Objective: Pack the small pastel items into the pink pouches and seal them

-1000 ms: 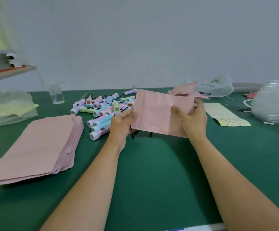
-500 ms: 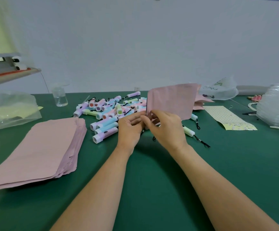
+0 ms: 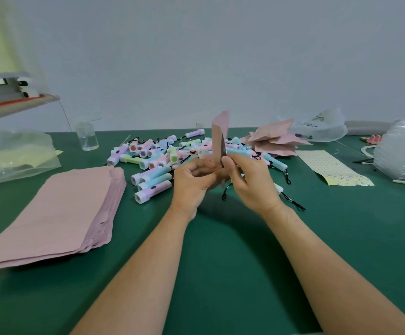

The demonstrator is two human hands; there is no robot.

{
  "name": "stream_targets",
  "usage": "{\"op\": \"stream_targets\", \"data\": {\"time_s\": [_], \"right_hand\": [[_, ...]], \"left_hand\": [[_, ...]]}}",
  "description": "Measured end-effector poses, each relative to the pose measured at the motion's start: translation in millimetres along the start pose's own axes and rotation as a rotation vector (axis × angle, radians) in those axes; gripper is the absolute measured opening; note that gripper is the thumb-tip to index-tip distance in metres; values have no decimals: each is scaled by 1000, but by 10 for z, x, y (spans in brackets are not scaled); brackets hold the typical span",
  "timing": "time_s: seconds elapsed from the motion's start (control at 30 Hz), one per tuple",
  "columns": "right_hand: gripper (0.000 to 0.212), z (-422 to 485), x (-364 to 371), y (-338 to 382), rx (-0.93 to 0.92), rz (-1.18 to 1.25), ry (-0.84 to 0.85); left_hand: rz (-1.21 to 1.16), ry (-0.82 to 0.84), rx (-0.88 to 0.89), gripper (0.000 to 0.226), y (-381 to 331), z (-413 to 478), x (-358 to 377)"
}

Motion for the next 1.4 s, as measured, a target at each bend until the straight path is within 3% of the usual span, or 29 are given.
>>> {"op": "stream_targets", "data": {"time_s": [0.17, 0.33, 0.47, 0.63, 0.73, 0.83, 1.2, 1.4], "right_hand": [[38, -6, -62, -31, 94, 103, -64], [11, -7, -74, -156, 311, 295, -36], [12, 23, -4, -134, 251, 153, 6], [12, 45, 20, -105, 167, 61, 48], [9, 51, -15, -122, 137, 46, 26], [5, 55, -23, -106, 116, 43, -48], [11, 97, -54, -169, 173, 30, -95], [11, 117, -24, -186, 193, 87, -42]], "left_hand": [[-33, 88, -83, 31, 58, -1, 19], [2, 208, -65, 32, 64, -13, 82], [92, 141, -8, 19, 52, 2, 67], [760, -7, 348, 12, -141, -38, 95], [1096, 46, 435, 23, -226, -23, 200], [1249, 98, 448, 31, -231, 2, 272], [1301, 59, 424, 34, -185, 11, 336], [1275, -20, 428, 36, -142, -15, 304]]}}
Point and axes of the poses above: each hand's wrist, its own z-axis towards the middle knuckle, its own x-axis out of the palm, y = z × x, the point moved 6 cm from there along z, towards the middle knuckle, and after that the axes turned 3 degrees about x, right-handed, at the moved point
